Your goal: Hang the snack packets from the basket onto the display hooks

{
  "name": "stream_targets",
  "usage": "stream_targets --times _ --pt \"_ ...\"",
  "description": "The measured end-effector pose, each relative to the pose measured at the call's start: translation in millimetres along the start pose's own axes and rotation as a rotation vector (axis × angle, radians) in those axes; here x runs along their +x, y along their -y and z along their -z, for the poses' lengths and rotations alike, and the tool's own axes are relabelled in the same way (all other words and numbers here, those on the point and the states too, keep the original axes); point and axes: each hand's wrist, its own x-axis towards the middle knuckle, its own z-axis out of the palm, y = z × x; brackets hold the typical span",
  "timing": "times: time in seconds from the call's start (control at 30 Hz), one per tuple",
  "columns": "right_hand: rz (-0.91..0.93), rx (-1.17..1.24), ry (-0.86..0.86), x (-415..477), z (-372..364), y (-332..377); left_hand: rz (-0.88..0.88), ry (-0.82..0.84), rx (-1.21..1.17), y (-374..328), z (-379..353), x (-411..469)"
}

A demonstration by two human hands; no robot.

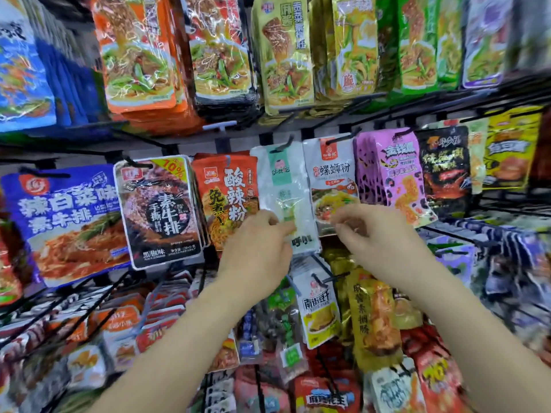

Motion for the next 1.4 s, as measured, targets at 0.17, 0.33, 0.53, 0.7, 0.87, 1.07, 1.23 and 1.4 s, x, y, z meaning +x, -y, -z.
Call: stream_targets --times 0.17,0.33,0.53,0.7,0.87,1.07,1.23,1.4 --pt "-0.112 0.097 -0.146 -72.6 22.3 12.9 -0.171 -0.244 -0.335 -19.1 10.1 -35.2" --pt "-0.262 -0.016 -0.132 -167.8 49.1 17.2 -0.345 -0.215 -0.768 -59.9 -9.5 -93.0" --pt "-0.614 -0.112 -0.112 -300.0 75.6 12.9 -0.479 0.106 -0.983 -120.2 -65.7 -160.3" --pt "-0.964 -0.031 -0.208 -423.1 86.2 -4.3 -0.458 0.49 -0.992 -176.0 -118.3 -238.1" --pt "-1.298 0.081 -0.336 -544.1 90.2 -30.9 -0.353 0.763 -0.946 -229.6 -180.6 -317.5" --pt "-1.646 0.354 -0.481 -649.9 61.9 -80.6 -0.236 1.02 -0.885 -285.6 -259.9 -393.9" --pt "-1.825 0.523 -0.436 -705.6 -1.3 -153.5 -0.117 1.186 -0.822 -312.6 -353.8 -432.6" --pt "-1.963 0.595 -0.466 -760.6 -98.1 -269.9 -0.02 1.296 -0.666 -334.2 -508.2 -470.6"
